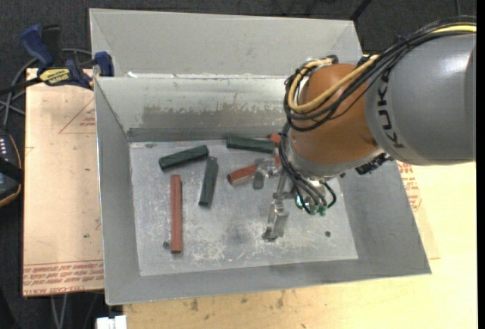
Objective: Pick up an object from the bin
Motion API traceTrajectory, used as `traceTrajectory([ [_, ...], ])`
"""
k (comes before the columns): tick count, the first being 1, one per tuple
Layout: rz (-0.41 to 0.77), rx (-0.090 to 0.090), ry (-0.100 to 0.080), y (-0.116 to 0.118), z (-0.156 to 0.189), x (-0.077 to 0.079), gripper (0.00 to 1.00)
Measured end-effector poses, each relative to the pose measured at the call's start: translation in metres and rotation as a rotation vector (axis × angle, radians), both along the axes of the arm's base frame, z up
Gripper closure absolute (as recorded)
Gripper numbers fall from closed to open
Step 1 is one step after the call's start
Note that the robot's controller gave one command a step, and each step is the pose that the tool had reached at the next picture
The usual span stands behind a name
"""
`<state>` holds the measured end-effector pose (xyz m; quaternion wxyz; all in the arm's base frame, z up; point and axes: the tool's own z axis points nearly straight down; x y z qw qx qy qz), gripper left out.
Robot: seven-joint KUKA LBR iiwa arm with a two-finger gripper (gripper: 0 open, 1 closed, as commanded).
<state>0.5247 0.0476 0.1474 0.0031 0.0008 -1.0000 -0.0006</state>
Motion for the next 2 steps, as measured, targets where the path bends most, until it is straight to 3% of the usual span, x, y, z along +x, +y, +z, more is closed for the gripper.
traceTrajectory([
  [1,-0.044,0.001,-0.014,0.012,0.0,0.079,0.0],
  [2,-0.096,0.0,-0.01,-0.015,-0.08,0.124,0.0],
])
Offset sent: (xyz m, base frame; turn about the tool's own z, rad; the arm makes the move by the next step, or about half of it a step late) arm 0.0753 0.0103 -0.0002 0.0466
